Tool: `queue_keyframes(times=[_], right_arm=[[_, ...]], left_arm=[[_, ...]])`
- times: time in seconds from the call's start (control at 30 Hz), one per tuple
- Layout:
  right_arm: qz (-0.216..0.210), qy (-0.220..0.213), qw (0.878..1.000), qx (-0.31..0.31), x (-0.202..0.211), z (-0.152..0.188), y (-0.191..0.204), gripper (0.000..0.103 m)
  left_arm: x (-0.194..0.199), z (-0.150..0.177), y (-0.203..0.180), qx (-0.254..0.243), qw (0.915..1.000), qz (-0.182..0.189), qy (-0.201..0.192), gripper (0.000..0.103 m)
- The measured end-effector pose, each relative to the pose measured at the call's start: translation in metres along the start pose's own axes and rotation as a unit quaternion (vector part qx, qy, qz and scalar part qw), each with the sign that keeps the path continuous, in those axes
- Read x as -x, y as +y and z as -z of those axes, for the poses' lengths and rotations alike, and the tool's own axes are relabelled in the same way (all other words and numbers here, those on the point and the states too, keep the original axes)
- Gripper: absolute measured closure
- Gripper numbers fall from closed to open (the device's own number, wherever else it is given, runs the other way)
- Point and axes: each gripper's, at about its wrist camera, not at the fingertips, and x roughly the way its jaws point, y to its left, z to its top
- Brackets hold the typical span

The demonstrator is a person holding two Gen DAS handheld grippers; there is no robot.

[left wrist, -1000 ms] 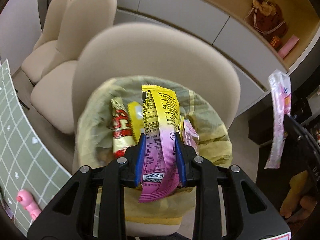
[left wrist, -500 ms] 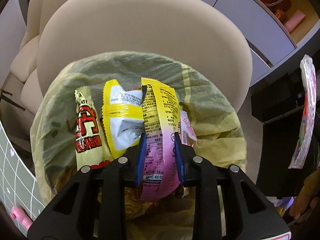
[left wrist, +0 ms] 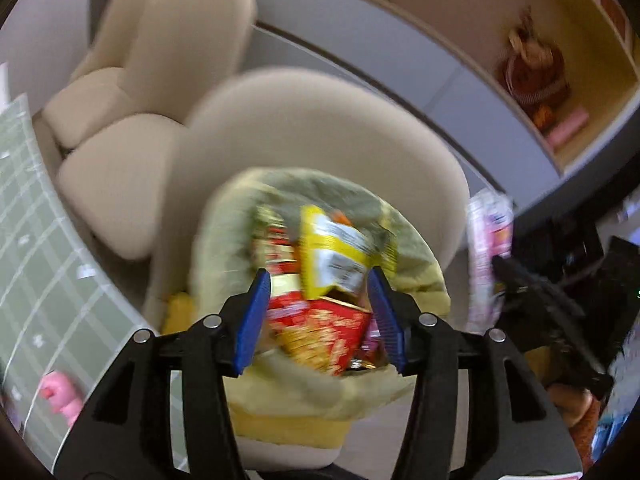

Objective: Collect trash
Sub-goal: 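Open both grippers to drop the pack and wrapper into the bin, then move both grippers back over the table toward the remaining trash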

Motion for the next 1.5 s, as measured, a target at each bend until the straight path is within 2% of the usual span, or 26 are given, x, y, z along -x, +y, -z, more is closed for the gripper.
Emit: queue_keyframes(times=[0.17, 0.33, 0.6, 0.77, 0.83, 0.9, 0.93, 1.07, 1.17, 1.33, 1.5], right_arm=[[-0.024, 0.059, 0.997, 0.046, -0.053, -0.003, 0.04, 0.095], [-0.014, 0.137, 0.986, 0.098, -0.099, 0.015, 0.068, 0.095], [0.014, 0.173, 0.979, 0.107, -0.116, 0.028, 0.071, 0.095], [0.019, 0.156, 0.984, 0.086, -0.106, 0.03, 0.079, 0.094], [0.029, 0.146, 0.986, 0.078, -0.098, 0.03, 0.078, 0.09], [0.034, 0.127, 0.989, 0.066, -0.085, 0.03, 0.078, 0.067], [0.032, 0.116, 0.991, 0.058, -0.078, 0.028, 0.077, 0.065], [0.035, 0.069, 0.996, 0.037, -0.041, 0.024, 0.087, 0.064], [0.037, 0.049, 0.997, 0.036, -0.021, 0.024, 0.1, 0.064], [0.046, 0.013, 0.997, 0.063, 0.018, 0.035, 0.149, 0.064], [0.028, -0.016, 0.996, 0.079, 0.048, 0.053, 0.203, 0.063]], left_arm=[[0.049, 0.022, 0.03, -0.002, 0.997, -0.057, -0.053, 0.055], [0.086, 0.044, 0.051, 0.004, 0.9924, -0.104, -0.065, 0.055], [0.115, 0.065, 0.06, 0.019, 0.9904, -0.113, -0.078, 0.055], [0.134, 0.074, 0.066, 0.014, 0.9901, -0.113, -0.082, 0.055], [0.142, 0.079, 0.067, 0.01, 0.9901, -0.111, -0.084, 0.054], [0.148, 0.082, 0.068, 0.007, 0.9901, -0.11, -0.087, 0.053], [0.153, 0.086, 0.07, 0.006, 0.99, -0.11, -0.088, 0.053], [0.168, 0.099, 0.076, 0.003, 0.9903, -0.106, -0.089, 0.053], [0.182, 0.111, 0.087, 0.008, 0.9905, -0.103, -0.091, 0.053], [0.206, 0.14, 0.121, 0.041, 0.9893, -0.103, -0.095, 0.053], [0.229, 0.175, 0.165, 0.075, 0.986, -0.12, -0.088, 0.053]])
